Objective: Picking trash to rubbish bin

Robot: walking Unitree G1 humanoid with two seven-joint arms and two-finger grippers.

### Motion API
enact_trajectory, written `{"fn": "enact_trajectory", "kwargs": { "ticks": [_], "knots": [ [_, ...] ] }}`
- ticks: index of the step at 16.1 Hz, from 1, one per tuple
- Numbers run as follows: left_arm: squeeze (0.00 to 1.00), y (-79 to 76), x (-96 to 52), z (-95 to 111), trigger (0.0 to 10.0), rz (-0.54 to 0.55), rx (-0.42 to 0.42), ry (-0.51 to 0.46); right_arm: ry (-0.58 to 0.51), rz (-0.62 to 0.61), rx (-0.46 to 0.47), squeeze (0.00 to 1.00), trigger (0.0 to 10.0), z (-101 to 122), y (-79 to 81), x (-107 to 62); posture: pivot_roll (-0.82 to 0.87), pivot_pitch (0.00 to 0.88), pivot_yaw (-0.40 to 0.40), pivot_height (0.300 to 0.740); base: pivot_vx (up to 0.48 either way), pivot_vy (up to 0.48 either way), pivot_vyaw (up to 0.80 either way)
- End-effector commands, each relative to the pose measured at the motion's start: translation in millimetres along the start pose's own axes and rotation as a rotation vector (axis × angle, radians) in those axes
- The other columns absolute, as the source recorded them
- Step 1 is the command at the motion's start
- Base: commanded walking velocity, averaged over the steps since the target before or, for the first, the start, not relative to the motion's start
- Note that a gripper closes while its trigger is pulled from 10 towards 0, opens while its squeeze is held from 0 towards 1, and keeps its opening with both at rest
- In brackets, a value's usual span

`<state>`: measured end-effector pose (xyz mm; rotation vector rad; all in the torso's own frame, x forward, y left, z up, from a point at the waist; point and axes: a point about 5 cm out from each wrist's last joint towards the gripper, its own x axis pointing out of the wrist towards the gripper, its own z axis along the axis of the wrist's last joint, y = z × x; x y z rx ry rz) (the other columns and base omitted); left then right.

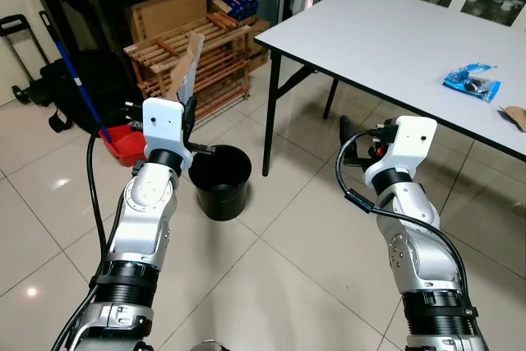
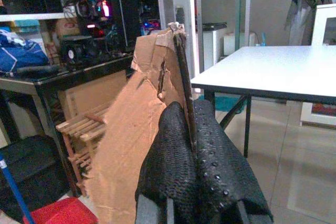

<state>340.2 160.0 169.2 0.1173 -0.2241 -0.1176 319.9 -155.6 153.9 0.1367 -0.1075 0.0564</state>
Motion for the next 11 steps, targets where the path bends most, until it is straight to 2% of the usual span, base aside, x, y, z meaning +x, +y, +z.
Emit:
{"fn": "enact_trajectory", "kwargs": {
  "ticks": [1, 8, 10, 11],
  "knots": [
    [0.0, -1.9, 0.1, 2.1, 10.0, -0.016, 0.005, -0.01, -0.001, -0.004, 0.005, 0.0, 10.0, 0.2, -2.1, -0.9, -0.02, 0.071, -0.01, 0.74, 0.0, 0.0, 0.0],
    [0.0, -2.5, -1.3, -1.6, 10.0, -0.015, 0.001, 0.002, 0.003, 0.003, 0.007, 0.0, 10.0, -0.6, -1.7, -1.0, -0.02, 0.073, -0.016, 0.74, 0.0, 0.0, 0.0],
    [0.0, -3.3, -4.9, -17.6, 10.0, -0.017, -0.001, 0.058, 0.054, 0.001, 0.01, 0.0, 10.0, -15.8, -3.1, -2.9, -0.03, 0.072, -0.016, 0.74, 0.0, 0.0, 0.0],
    [0.0, -5.2, -9.9, -34.0, 10.0, -0.027, 0.002, 0.117, 0.122, 0.009, -0.011, 0.0, 10.0, -34.5, -3.6, -6.7, -0.03, 0.071, -0.015, 0.74, 0.0, 0.0, 0.0]
  ]
}}
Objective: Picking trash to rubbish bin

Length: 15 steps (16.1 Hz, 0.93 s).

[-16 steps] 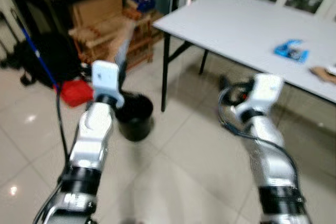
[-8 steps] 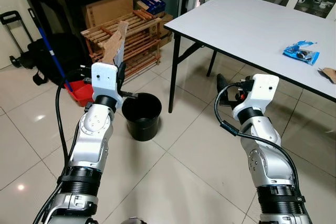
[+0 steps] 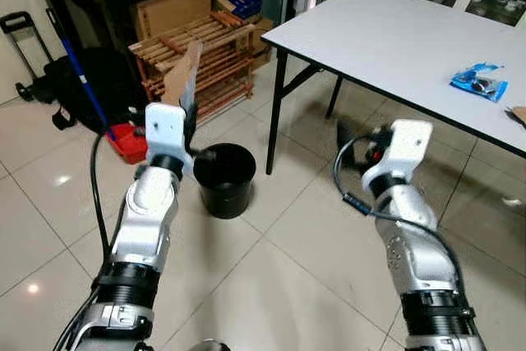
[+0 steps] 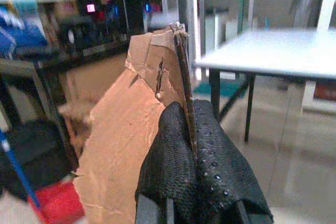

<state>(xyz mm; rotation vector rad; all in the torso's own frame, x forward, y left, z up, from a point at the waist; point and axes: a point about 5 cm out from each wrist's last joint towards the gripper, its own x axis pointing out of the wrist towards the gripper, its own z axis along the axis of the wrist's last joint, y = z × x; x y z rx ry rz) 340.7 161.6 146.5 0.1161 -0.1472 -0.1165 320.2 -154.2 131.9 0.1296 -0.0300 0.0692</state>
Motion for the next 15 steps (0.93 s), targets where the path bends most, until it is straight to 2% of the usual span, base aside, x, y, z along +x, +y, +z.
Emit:
{"fn": "enact_trajectory", "kwargs": {
  "ticks": [1, 3, 4, 5, 7, 9, 10, 11, 13, 14, 15],
  "knots": [
    [0.0, -5.1, -7.5, -23.0, 10.0, -0.031, 0.012, 0.08, 0.086, 0.008, -0.013, 0.0, 10.0, -25.1, -2.2, -6.0, -0.03, 0.07, -0.015, 0.74, 0.0, 0.0, 0.0],
    [0.0, -8.8, -26.7, -68.5, 10.0, -0.06, 0.011, 0.264, 0.293, 0.013, -0.037, 0.0, 10.0, -81.3, -8.1, -23.8, -0.02, 0.07, -0.01, 0.74, 0.0, 0.0, 0.0],
    [0.0, -9.3, -31.6, -76.8, 10.0, -0.067, 0.015, 0.298, 0.335, 0.012, -0.038, 0.0, 10.0, -91.9, -9.5, -29.0, -0.02, 0.069, -0.009, 0.74, 0.0, 0.0, 0.0],
    [0.0, -9.5, -44.5, -96.1, 10.0, -0.073, 0.024, 0.38, 0.429, -0.006, -0.03, 0.0, 10.0, -115.6, -15.1, -43.0, -0.01, 0.066, -0.009, 0.74, 0.0, 0.0, 0.0],
    [0.0, -10.7, -65.4, -123.0, 10.0, -0.076, 0.025, 0.509, 0.58, -0.004, -0.056, 0.0, 10.0, -147.1, -19.7, -65.6, -0.01, 0.061, -0.017, 0.74, 0.0, 0.0, 0.0],
    [0.0, -13.5, -81.9, -139.9, 10.0, -0.089, 0.035, 0.596, 0.656, 0.017, -0.077, 0.0, 10.0, -162.1, -18.2, -78.7, -0.01, 0.059, -0.023, 0.74, 0.0, 0.0, 0.0],
    [0.0, -14.5, -85.5, -143.6, 10.0, -0.09, 0.025, 0.614, 0.656, 0.018, -0.068, 0.0, 10.0, -164.1, -17.4, -79.7, -0.01, 0.059, -0.024, 0.74, 0.0, 0.0, 0.0],
    [0.0, -12.3, -92.3, -148.6, 10.0, -0.08, 0.133, 0.605, 0.646, 0.017, -0.063, 0.0, 10.0, -164.0, -16.3, -77.7, -0.01, 0.06, -0.026, 0.74, 0.0, 0.0, 0.0],
    [0.0, -14.3, -93.1, -147.8, 10.0, -0.09, 0.27, 0.569, 0.637, 0.019, -0.061, 0.0, 10.0, -163.7, -15.2, -75.2, -0.01, 0.061, -0.028, 0.74, 0.0, 0.0, 0.0],
    [0.0, -22.0, -93.6, -147.9, 10.0, -0.094, 0.243, 0.563, 0.634, 0.023, -0.063, 0.0, 10.0, -163.5, -14.4, -73.6, -0.01, 0.061, -0.029, 0.74, 0.0, 0.0, 0.0],
    [0.0, -27.2, -92.7, -147.7, 10.0, -0.108, 0.161, 0.573, 0.628, 0.031, -0.067, 0.0, 10.0, -162.4, -12.8, -71.3, -0.01, 0.062, -0.029, 0.74, 0.311, 0.0, 0.0]
  ]
}}
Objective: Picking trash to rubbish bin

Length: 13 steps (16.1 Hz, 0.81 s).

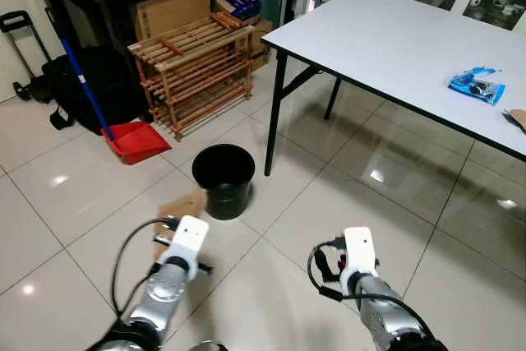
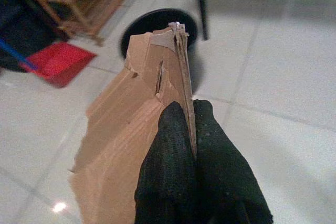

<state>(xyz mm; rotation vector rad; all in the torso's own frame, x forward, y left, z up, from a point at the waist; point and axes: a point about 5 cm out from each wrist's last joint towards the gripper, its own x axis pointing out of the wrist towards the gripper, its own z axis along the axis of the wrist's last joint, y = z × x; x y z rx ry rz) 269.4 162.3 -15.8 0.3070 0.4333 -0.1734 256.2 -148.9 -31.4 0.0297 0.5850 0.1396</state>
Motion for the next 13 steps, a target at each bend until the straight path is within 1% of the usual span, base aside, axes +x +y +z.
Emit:
{"fn": "enact_trajectory", "kwargs": {
  "ticks": [1, 3, 5, 7, 9, 13],
  "knots": [
    [0.0, 1.6, 1.4, 3.8, 10.0, -0.03, -0.065, -0.007, -0.001, 0.01, -0.001, 0.0, 10.0, -0.6, 0.5, 0.3, -0.01, 0.062, -0.032, 0.74, 0.48, 0.0, 0.0],
    [0.0, 7.1, 3.4, 6.1, 10.0, -0.032, -0.085, -0.005, -0.007, 0.017, -0.001, 0.0, 10.0, 0.6, 1.6, 1.0, -0.01, 0.063, -0.032, 0.74, 0.48, 0.0, 0.0],
    [0.0, 13.0, 5.7, 9.7, 10.0, -0.022, -0.088, -0.009, -0.013, 0.012, -0.015, 0.0, 10.0, 1.7, 1.5, 1.7, -0.01, 0.063, -0.033, 0.74, 0.48, 0.0, 0.8],
    [0.0, 14.6, 5.7, 11.4, 10.0, -0.016, -0.081, -0.021, -0.019, 0.016, -0.002, 0.0, 10.0, 2.0, 2.5, 2.1, -0.01, 0.062, -0.035, 0.74, 0.48, 0.0, 0.8],
    [0.0, 13.6, 5.3, 11.7, 10.0, -0.018, -0.085, -0.028, -0.022, 0.014, 0.017, 0.0, 10.0, 2.0, 2.1, 2.1, -0.01, 0.061, -0.035, 0.74, 0.48, 0.0, 0.0],
    [0.0, 11.4, 5.3, 10.4, 10.0, -0.025, -0.102, -0.022, -0.013, 0.007, 0.025, 0.0, 10.0, -0.4, 0.1, 1.6, 0.0, 0.063, -0.035, 0.74, 0.48, 0.0, 0.0]
  ]
}}
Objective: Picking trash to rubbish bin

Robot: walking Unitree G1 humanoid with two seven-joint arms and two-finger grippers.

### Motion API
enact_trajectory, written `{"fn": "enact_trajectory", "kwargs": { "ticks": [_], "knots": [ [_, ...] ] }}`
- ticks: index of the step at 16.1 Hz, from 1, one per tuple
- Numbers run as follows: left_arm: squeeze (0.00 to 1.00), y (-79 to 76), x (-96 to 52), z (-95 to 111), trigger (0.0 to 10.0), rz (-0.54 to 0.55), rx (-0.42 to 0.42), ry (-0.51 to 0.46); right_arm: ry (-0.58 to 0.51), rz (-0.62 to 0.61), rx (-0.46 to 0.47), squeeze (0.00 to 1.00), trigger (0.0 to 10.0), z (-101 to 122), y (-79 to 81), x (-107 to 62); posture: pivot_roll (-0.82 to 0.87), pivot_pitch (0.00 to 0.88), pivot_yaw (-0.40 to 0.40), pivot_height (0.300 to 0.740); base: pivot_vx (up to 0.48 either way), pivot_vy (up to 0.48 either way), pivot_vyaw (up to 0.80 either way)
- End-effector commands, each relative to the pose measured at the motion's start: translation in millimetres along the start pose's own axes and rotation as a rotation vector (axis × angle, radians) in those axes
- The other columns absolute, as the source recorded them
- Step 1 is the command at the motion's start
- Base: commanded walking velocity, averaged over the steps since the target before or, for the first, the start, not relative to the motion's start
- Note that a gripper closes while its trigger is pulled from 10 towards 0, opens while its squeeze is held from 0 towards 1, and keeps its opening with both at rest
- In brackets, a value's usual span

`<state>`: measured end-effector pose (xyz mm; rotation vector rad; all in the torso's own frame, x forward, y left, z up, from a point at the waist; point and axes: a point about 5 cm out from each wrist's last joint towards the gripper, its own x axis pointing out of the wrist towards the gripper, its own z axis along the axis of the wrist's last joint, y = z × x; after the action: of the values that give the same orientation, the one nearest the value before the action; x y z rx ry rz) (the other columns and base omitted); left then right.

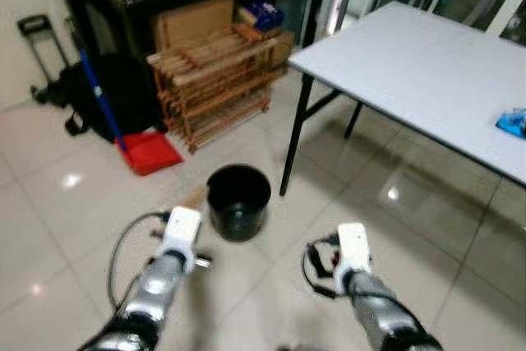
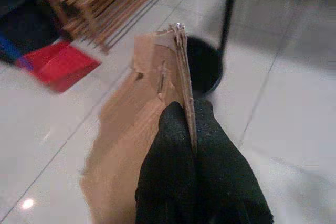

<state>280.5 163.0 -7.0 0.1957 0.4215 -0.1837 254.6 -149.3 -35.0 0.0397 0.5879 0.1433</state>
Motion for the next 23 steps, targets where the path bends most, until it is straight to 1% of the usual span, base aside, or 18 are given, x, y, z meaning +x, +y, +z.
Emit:
{"fn": "enact_trajectory", "kwargs": {
  "ticks": [1, 5, 9, 12, 13, 15, 20, 23],
  "knots": [
    [0.0, 6.7, -0.6, -0.5, 10.0, 0.004, -0.002, 0.007, -0.012, -0.001, 0.018, 0.0, 10.0, 2.7, 0.0, 0.9, -0.01, 0.063, -0.034, 0.74, 0.48, 0.0, 0.0],
    [0.0, 10.4, 0.1, -0.3, 10.0, 0.008, -0.008, 0.018, 0.005, -0.007, 0.029, 0.0, 10.0, 0.5, -0.3, 0.9, 0.0, 0.065, -0.033, 0.74, 0.48, 0.0, 0.0],
    [0.0, 9.9, -0.4, -0.7, 10.0, 0.014, 0.0, 0.012, 0.022, 0.002, 0.052, 0.0, 10.0, -2.1, 2.1, 1.1, 0.0, 0.066, -0.032, 0.74, 0.48, 0.0, -0.8],
    [0.0, 7.0, -0.4, -0.4, 10.0, 0.015, -0.003, 0.004, 0.01, 0.002, 0.051, 0.0, 10.0, -1.4, 2.9, 1.0, 0.0, 0.068, -0.032, 0.74, 0.466, 0.0, -0.8],
    [0.0, 6.7, -0.3, -0.3, 10.0, 0.016, -0.005, 0.003, 0.003, 0.002, 0.049, 0.0, 10.0, -0.7, 3.1, 1.1, 0.0, 0.069, -0.031, 0.74, 0.435, 0.0, 0.0],
    [0.0, 5.9, -0.2, 0.7, 10.0, 0.022, 0.006, -0.005, -0.005, 0.002, 0.055, 0.0, 10.0, -0.1, 3.3, 1.0, 0.0, 0.07, -0.031, 0.74, 0.0, 0.0, 0.0],
    [0.0, 4.5, 1.3, 4.5, 10.0, 0.019, -0.01, -0.017, 0.002, 0.007, 0.048, 0.0, 10.0, -1.0, 3.7, 1.0, 0.0, 0.07, -0.031, 0.74, 0.0, 0.0, 0.0],
    [0.0, 4.5, 1.5, 2.5, 10.0, 0.022, -0.012, 0.002, 0.011, 0.026, 0.04, 0.0, 10.0, -1.2, 5.3, 1.4, 0.0, 0.069, -0.031, 0.74, 0.0, 0.0, 0.0]
  ]
}}
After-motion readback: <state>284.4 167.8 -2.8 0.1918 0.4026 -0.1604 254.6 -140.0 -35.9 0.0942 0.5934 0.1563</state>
